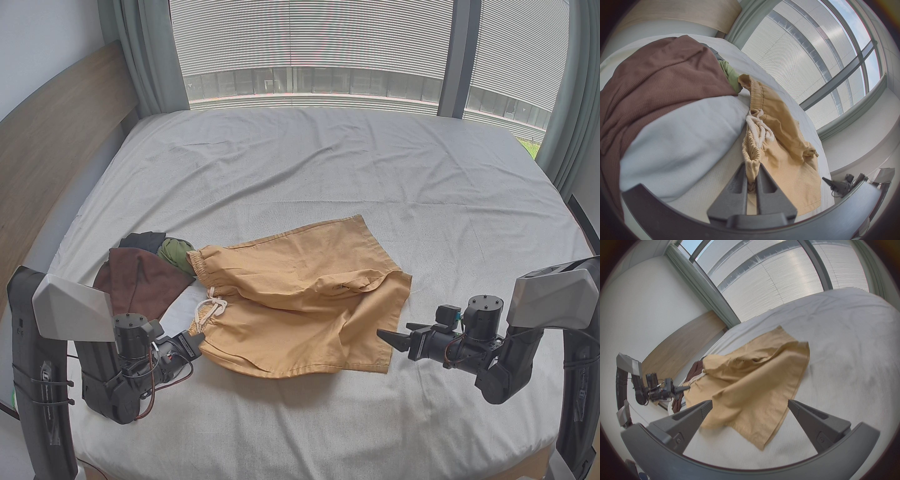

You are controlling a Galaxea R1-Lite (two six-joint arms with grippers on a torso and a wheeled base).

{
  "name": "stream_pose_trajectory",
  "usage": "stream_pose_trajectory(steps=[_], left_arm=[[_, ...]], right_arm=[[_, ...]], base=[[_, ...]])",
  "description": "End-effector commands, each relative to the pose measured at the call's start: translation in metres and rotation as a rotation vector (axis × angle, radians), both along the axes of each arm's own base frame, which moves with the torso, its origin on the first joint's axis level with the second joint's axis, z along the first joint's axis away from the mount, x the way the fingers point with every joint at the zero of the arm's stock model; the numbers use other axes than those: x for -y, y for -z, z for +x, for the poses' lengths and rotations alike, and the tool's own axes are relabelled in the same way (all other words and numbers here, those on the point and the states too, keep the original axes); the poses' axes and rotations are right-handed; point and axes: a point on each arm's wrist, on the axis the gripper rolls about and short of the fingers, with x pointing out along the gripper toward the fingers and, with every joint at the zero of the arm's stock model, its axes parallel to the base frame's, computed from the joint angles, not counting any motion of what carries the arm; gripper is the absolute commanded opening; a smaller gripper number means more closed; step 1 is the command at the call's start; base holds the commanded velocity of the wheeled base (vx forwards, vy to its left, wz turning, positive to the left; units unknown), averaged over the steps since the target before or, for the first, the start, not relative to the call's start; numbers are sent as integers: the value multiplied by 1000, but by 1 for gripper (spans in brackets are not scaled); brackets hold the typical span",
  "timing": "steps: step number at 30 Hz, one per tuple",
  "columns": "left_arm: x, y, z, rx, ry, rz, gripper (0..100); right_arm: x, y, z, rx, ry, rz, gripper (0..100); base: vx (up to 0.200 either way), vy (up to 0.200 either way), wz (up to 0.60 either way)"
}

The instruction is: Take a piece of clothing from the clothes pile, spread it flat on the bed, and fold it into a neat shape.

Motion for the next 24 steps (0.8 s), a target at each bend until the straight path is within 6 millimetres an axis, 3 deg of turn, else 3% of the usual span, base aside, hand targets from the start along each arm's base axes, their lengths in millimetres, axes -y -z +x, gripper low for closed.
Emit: stream_pose_trajectory(steps=[1,14,24], left_arm=[[-7,-15,-2,36,-22,-8,0],[-3,-16,4,55,-12,-9,0],[-3,-16,4,54,-12,-11,0]], right_arm=[[2,14,-11,-75,-28,-10,100],[0,58,-20,-216,-47,-45,100],[-12,70,-14,-212,-71,-41,100]], base=[[0,0,0],[0,0,0],[0,0,0]])
